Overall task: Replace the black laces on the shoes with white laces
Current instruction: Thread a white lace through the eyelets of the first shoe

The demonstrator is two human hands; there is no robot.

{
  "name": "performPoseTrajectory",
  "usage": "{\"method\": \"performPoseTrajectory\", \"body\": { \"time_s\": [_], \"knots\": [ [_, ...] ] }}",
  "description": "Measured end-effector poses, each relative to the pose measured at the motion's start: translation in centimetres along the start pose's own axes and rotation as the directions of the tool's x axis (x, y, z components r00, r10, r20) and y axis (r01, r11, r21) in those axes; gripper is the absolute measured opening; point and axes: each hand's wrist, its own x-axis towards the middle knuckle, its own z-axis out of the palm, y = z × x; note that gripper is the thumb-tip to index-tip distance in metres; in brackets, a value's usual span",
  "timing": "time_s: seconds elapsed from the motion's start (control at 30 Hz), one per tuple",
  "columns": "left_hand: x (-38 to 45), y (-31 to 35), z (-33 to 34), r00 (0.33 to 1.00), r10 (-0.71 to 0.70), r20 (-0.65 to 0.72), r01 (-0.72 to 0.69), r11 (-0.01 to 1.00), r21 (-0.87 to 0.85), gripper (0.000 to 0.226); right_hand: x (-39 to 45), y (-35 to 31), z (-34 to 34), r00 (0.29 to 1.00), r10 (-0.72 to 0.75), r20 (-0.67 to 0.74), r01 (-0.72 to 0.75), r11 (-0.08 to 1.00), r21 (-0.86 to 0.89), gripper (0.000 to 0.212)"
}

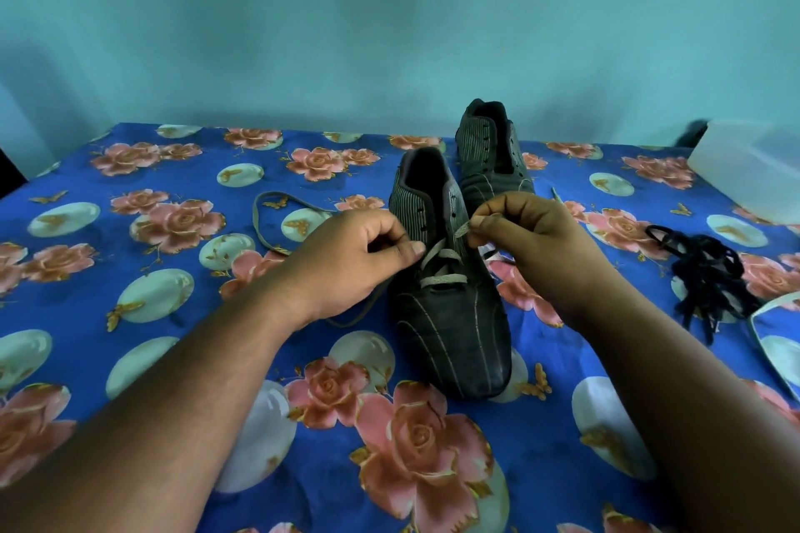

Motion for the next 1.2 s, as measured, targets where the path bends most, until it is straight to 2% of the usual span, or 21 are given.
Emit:
{"method": "performPoseTrajectory", "body": {
  "time_s": [0.13, 0.23, 0.3, 0.4, 0.43, 0.53, 0.63, 0.8, 0.87, 1.0, 1.2],
  "knots": [
    [-0.2, 0.0, -0.4, 0.998, 0.047, -0.037, -0.045, 0.998, 0.054, 0.023, -0.3, -0.6, -0.2, 0.999, -0.039, -0.017, 0.037, 0.997, -0.065, 0.012],
    [-0.1, 0.0, -1.0, 0.999, 0.043, -0.030, -0.044, 0.999, -0.024, 0.021, -0.5, -0.9, -0.4, 0.999, -0.035, -0.030, 0.032, 0.994, -0.106, 0.013],
    [-0.1, 0.0, -1.1, 1.000, 0.004, 0.021, -0.002, 0.997, -0.081, 0.020, -0.6, -1.1, -0.4, 0.999, -0.013, -0.039, 0.008, 0.993, -0.119, 0.013],
    [-0.2, 0.2, -0.6, 0.986, -0.115, 0.119, 0.145, 0.947, -0.285, 0.023, -0.5, -0.7, -0.4, 0.999, 0.017, -0.028, -0.019, 0.997, -0.078, 0.015],
    [-0.1, 0.1, -0.4, 0.980, -0.161, 0.113, 0.189, 0.930, -0.316, 0.027, -0.5, -0.7, -0.4, 1.000, 0.018, -0.021, -0.019, 0.998, -0.054, 0.015],
    [0.0, 0.2, 0.0, 0.976, -0.218, 0.010, 0.215, 0.949, -0.230, 0.050, -0.4, -0.7, -0.1, 0.999, -0.053, -0.008, 0.052, 0.994, -0.100, 0.013],
    [0.1, 0.5, 0.0, 0.970, -0.235, -0.064, 0.217, 0.952, -0.216, 0.034, -0.3, -0.7, 0.1, 1.000, -0.006, -0.002, 0.006, 0.999, -0.046, 0.013],
    [0.0, 1.0, -0.1, 0.953, -0.297, 0.060, 0.299, 0.890, -0.344, 0.019, -0.4, -0.7, -0.1, 0.996, 0.091, 0.019, -0.092, 0.994, 0.064, 0.013],
    [0.1, 0.6, -0.2, 0.959, -0.276, 0.067, 0.280, 0.876, -0.392, 0.016, -0.7, -1.1, -0.2, 0.994, 0.106, 0.029, -0.108, 0.992, 0.071, 0.013],
    [0.2, -0.1, -1.0, 0.984, -0.177, 0.012, 0.173, 0.944, -0.279, 0.018, -0.9, -1.6, -0.7, 0.993, 0.119, 0.017, -0.120, 0.992, 0.042, 0.012],
    [0.4, -0.7, -1.3, 0.989, -0.149, -0.015, 0.141, 0.962, -0.233, 0.008, -0.8, -1.4, -1.1, 0.993, 0.114, 0.017, -0.114, 0.993, 0.006, 0.010]
  ]
}}
